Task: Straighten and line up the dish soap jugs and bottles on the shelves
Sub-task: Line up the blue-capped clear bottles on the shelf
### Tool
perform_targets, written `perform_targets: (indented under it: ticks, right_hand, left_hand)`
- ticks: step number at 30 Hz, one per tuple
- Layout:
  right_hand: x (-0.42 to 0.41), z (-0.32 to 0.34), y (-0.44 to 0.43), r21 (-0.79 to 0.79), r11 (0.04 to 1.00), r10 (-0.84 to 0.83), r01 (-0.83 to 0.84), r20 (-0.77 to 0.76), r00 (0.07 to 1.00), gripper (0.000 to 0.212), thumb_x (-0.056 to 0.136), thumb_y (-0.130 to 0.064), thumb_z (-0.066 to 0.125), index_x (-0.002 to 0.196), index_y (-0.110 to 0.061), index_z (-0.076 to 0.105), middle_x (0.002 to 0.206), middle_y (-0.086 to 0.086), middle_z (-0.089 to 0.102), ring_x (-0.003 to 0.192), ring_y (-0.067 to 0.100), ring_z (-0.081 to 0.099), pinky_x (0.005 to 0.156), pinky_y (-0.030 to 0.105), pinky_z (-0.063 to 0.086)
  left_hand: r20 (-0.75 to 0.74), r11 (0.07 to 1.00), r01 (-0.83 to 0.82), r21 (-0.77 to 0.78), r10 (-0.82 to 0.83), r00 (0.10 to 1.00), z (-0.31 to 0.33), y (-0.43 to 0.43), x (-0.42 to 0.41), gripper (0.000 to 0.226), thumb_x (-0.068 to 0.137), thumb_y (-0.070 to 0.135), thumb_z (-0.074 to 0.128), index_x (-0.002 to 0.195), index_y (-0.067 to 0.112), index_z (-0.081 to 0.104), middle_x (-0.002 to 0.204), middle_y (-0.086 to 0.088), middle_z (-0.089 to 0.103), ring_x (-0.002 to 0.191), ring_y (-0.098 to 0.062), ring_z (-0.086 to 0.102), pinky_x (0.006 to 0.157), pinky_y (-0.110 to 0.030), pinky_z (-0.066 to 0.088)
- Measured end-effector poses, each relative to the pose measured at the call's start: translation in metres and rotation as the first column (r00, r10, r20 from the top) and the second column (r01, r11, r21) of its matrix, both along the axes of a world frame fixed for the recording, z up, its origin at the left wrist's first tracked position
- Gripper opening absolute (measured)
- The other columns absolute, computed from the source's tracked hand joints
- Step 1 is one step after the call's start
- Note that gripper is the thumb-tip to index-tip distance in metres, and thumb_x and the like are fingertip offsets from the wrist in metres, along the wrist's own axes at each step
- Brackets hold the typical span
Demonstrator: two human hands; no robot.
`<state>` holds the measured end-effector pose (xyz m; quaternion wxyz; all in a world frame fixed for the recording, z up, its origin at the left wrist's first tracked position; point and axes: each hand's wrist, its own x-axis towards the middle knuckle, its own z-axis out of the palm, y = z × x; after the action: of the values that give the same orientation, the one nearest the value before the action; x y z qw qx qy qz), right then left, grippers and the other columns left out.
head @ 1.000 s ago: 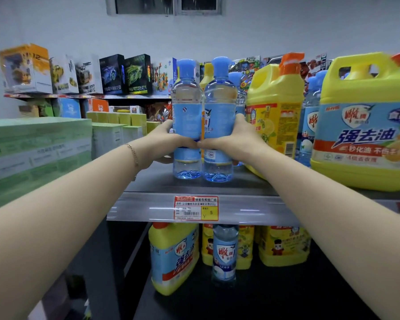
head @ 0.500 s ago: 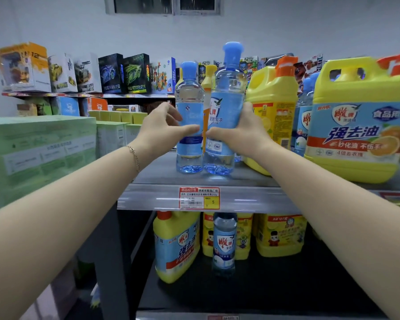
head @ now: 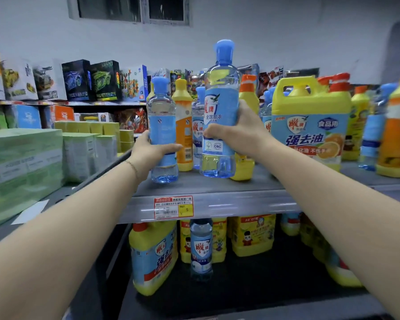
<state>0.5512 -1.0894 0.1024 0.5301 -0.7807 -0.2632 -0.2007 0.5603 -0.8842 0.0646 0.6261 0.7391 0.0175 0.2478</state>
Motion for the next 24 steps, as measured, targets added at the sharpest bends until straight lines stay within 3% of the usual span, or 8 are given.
perform_targets:
  ticks: [4,7,9,14,19,24]
  right_hand:
    - [0.001,-0.008,-0.013,0.038,0.998,-0.045,0.045,0.019,0.999,0.060,0.061,-0.029,0.083,0.110,-0.022,0.049,0.097,-0.004,0.068,0.082,0.011,0.069,0.073,0.034,0.060]
    - [0.001,-0.010,-0.024,0.106,0.993,-0.056,0.051,0.040,0.998,0.060,0.055,-0.028,0.081,0.108,-0.021,0.052,0.095,-0.002,0.069,0.082,0.014,0.070,0.073,0.039,0.060]
    - [-0.003,-0.009,-0.033,0.153,0.986,-0.068,0.059,0.057,0.996,0.057,0.053,-0.025,0.078,0.105,-0.019,0.053,0.091,-0.001,0.069,0.078,0.014,0.069,0.069,0.037,0.060]
    - [-0.014,-0.009,-0.069,0.276,0.958,-0.109,0.080,0.092,0.990,0.039,0.050,-0.020,0.070,0.086,-0.017,0.057,0.064,-0.005,0.064,0.057,0.014,0.058,0.055,0.033,0.049]
    - [-0.019,-0.016,-0.129,0.316,0.933,-0.209,0.171,0.090,0.974,0.047,0.053,-0.031,0.077,0.097,-0.017,0.065,0.086,0.002,0.074,0.079,0.027,0.071,0.075,0.052,0.057]
    - [-0.017,-0.019,-0.206,0.315,0.898,-0.355,0.306,0.110,0.928,0.049,0.058,-0.048,0.075,0.096,-0.019,0.067,0.083,0.002,0.073,0.075,0.025,0.070,0.070,0.050,0.057]
  left_hand:
    - [0.075,0.994,0.054,-0.093,-0.047,0.996,0.000,-0.015,-0.005,0.045,0.071,0.015,0.084,0.108,0.019,0.057,0.088,0.006,0.066,0.072,-0.009,0.065,0.048,-0.017,0.052]
    - [0.130,0.982,0.144,-0.120,-0.128,0.983,0.013,-0.036,-0.011,0.033,0.071,0.018,0.084,0.094,0.023,0.060,0.089,0.001,0.070,0.077,-0.016,0.069,0.061,-0.028,0.059]
    - [0.158,0.975,0.204,-0.085,-0.188,0.969,0.024,-0.053,-0.016,0.032,0.072,0.021,0.083,0.096,0.023,0.062,0.092,0.000,0.072,0.079,-0.016,0.071,0.069,-0.032,0.060]
    - [0.212,0.911,0.407,0.066,-0.411,0.886,0.037,-0.104,-0.033,0.033,0.073,0.009,0.079,0.103,0.013,0.066,0.091,-0.003,0.075,0.077,-0.014,0.072,0.064,-0.026,0.058]
    - [0.218,0.865,0.493,0.092,-0.501,0.838,0.035,-0.168,-0.039,0.041,0.069,0.006,0.082,0.107,0.010,0.068,0.087,0.001,0.076,0.074,-0.012,0.072,0.062,-0.022,0.055]
    - [0.207,0.872,0.487,0.048,-0.486,0.849,0.032,-0.238,-0.029,0.030,0.070,0.012,0.083,0.097,0.015,0.068,0.078,0.003,0.073,0.068,-0.010,0.070,0.059,-0.023,0.056]
